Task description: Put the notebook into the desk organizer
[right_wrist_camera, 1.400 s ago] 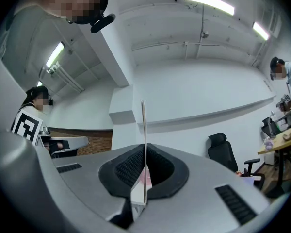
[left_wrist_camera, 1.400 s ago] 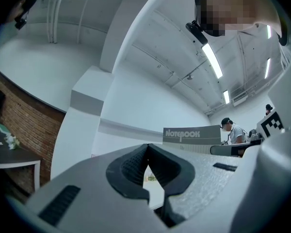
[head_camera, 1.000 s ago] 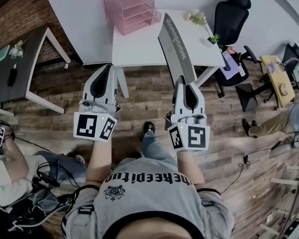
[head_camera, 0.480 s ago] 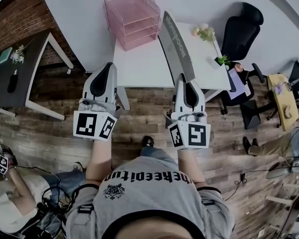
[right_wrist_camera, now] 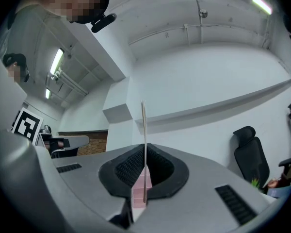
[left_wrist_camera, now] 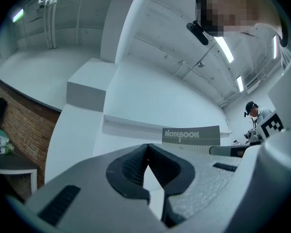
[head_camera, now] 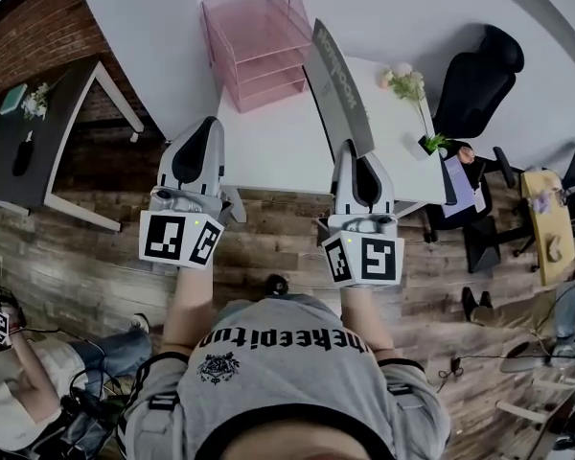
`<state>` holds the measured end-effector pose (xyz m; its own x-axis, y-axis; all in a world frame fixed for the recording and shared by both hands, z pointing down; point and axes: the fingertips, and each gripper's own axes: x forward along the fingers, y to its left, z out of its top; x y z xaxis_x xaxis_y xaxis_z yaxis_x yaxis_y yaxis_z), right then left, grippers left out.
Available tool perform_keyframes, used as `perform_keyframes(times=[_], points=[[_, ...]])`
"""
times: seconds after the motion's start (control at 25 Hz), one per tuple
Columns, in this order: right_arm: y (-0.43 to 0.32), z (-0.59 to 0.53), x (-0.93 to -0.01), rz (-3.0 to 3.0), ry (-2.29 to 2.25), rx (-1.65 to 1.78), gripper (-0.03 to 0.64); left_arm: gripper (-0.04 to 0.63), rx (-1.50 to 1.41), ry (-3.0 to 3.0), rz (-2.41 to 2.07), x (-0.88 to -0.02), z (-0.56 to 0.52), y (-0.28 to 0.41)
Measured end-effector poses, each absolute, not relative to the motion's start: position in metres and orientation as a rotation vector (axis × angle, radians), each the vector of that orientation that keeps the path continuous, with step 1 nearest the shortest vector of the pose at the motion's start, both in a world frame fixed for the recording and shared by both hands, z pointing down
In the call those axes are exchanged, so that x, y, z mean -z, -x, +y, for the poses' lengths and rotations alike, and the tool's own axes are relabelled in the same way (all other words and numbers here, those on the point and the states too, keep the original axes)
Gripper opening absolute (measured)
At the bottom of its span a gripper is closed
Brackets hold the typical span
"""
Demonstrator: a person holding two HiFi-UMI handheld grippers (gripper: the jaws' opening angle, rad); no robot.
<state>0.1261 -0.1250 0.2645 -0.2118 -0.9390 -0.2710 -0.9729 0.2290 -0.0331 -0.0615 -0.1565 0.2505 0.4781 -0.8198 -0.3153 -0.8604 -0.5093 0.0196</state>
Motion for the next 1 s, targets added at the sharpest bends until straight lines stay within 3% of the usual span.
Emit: perform_keyframes(times=[1.0], points=[[-0.125, -0.261, -0.285, 2.405, 1.789, -0.313, 0.009, 0.005, -0.412, 2.558, 1.542, -0.265, -0.281, 0.052]])
